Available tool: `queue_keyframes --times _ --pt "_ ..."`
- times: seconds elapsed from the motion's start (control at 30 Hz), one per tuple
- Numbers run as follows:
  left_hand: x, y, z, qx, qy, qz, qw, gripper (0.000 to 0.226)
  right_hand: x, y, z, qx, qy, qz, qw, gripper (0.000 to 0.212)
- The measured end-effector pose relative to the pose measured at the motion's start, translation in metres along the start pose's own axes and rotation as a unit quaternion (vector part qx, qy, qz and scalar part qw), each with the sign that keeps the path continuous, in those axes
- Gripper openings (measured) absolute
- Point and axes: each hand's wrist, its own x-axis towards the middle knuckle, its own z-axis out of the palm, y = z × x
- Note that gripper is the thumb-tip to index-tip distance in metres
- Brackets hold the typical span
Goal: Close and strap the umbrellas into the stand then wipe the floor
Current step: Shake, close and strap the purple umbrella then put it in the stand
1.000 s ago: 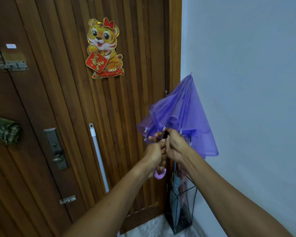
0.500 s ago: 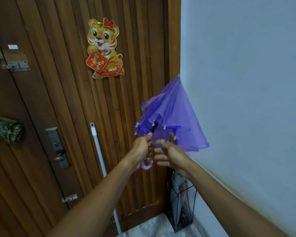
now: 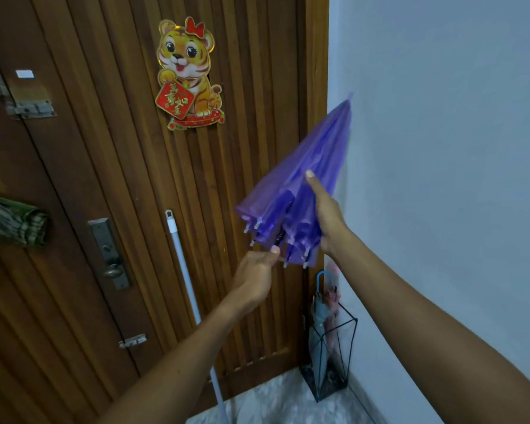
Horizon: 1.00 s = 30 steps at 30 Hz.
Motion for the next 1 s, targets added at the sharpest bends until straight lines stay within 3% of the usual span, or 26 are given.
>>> queue_keyframes --times 0.07,0.1,0.17,0.23,0.3,0.37,0.43,0.5,0.53,0.57,0.63,0.73,0.83,0.9,1.0 --pt "-0.007 0.001 0.000 0.060 -0.017 0.051 0.997 0.058 -0.009 0.000 0.016 -0.004 0.013 0.003 1.000 0.098" --pt "-0.011 0.003 -0.001 0.068 -0.024 0.057 0.996 0.056 -0.009 0.002 0.019 -0.006 0.030 -0.009 0.999 0.084" --pt "-0.015 0.009 -0.006 0.003 -0.070 0.019 0.997 0.049 -0.006 0.005 0.023 -0.002 0.049 -0.034 0.998 0.055" --pt "-0.016 0.018 -0.012 -0.092 -0.152 -0.041 0.983 0.034 -0.003 0.005 0.023 0.001 0.036 -0.034 0.999 0.044" --pt "-0.012 0.023 -0.022 -0.080 -0.197 -0.050 0.976 0.020 -0.001 0.005 0.023 -0.011 0.014 -0.034 0.999 0.037" --pt "-0.007 0.021 -0.034 -0.033 -0.149 0.011 0.988 0.018 0.003 0.007 0.019 -0.050 -0.001 -0.037 0.998 0.034" --pt "0.000 0.016 -0.049 0.052 -0.010 0.105 0.993 0.023 0.004 0.009 0.012 -0.100 -0.030 -0.036 0.994 0.041" --pt "0.007 0.016 -0.061 0.173 0.128 0.162 0.963 0.020 0.003 0.011 0.007 -0.148 -0.087 -0.024 0.985 0.056" --pt "0.011 0.017 -0.063 0.193 0.164 0.152 0.955 0.024 0.000 0.011 0.007 -0.169 -0.120 -0.017 0.978 0.060" --pt "0.017 0.020 -0.064 0.169 0.171 0.109 0.964 0.038 -0.003 0.010 0.008 -0.186 -0.155 -0.009 0.970 0.061" --pt "0.030 0.028 -0.061 -0.003 0.125 0.009 0.992 0.062 -0.009 0.010 0.013 -0.216 -0.222 0.005 0.951 0.057" --pt "0.039 0.034 -0.051 -0.248 0.050 -0.033 0.967 0.049 -0.017 0.009 0.021 -0.276 -0.310 0.028 0.909 0.052" --pt "0.041 0.030 -0.046 -0.319 0.103 -0.049 0.941 0.039 -0.018 0.000 0.025 -0.381 -0.347 0.017 0.857 0.051" --pt "0.044 0.028 -0.042 -0.344 0.140 -0.065 0.926 0.040 -0.018 -0.005 0.027 -0.455 -0.337 -0.038 0.824 0.057" --pt "0.048 0.034 -0.041 -0.367 0.188 -0.083 0.907 0.042 -0.014 -0.004 0.033 -0.562 -0.267 -0.161 0.766 0.087"
